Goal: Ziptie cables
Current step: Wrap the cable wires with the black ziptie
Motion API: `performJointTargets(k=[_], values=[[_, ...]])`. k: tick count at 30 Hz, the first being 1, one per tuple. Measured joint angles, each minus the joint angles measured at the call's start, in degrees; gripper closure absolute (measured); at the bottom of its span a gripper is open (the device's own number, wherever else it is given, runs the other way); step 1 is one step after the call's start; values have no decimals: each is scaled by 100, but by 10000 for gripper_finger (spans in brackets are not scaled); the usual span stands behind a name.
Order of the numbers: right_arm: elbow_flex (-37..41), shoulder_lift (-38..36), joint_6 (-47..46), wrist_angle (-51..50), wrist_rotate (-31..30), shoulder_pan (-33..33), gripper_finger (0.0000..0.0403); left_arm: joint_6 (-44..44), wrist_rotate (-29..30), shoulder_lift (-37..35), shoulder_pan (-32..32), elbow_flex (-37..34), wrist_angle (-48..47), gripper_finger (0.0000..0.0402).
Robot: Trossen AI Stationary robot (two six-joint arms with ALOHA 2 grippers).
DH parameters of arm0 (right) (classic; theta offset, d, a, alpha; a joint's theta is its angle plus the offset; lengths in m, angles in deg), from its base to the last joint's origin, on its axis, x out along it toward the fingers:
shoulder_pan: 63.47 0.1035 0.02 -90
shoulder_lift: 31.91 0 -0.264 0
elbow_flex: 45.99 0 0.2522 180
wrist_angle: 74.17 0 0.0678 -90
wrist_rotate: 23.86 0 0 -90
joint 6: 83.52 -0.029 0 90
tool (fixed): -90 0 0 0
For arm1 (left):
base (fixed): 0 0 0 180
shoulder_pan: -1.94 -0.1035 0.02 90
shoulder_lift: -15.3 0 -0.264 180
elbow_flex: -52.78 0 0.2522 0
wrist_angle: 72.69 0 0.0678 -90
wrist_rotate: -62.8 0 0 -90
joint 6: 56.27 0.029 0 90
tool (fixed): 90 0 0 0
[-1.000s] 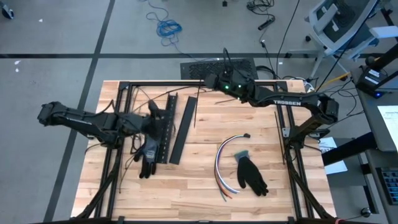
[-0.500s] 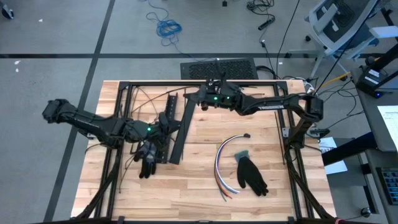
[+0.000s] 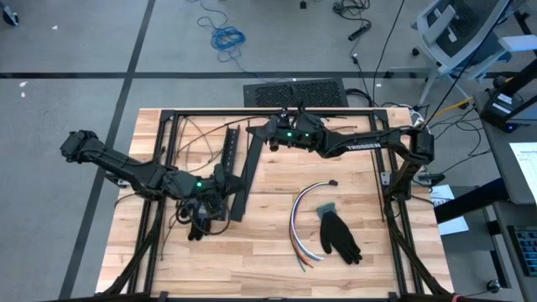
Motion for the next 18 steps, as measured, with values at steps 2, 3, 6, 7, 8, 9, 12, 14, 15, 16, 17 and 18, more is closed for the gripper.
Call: performJointTargets(k=[2,3,6,7,8,9,12,14,15,16,17,18], values=[[0,0,-33,30,-18,31,403,3,2,68,0,59,1,223],[-1,0,-39,58,-15,39,403,3,2,102,0,82,19,223],[0,0,-136,322,-13,83,403,5,6,183,0,88,-61,223],[0,-8,-161,378,12,83,403,6,8,224,0,88,-83,223],[0,-9,-166,410,49,89,403,6,18,257,0,88,-85,223],[0,-9,-167,438,126,96,403,16,62,272,0,88,-88,223],[0,-9,-180,515,367,92,403,52,376,273,2,88,-73,224],[0,-9,-185,543,528,56,403,63,696,276,8,88,-86,224],[0,-9,-183,543,624,36,403,94,863,276,19,88,-86,223],[0,-14,-179,523,734,5,403,161,1006,273,33,88,-87,223],[0,-30,-178,478,796,-27,403,191,1108,273,58,88,-112,224],[0,-41,-164,472,823,-61,403,179,1149,273,85,88,-202,223]])
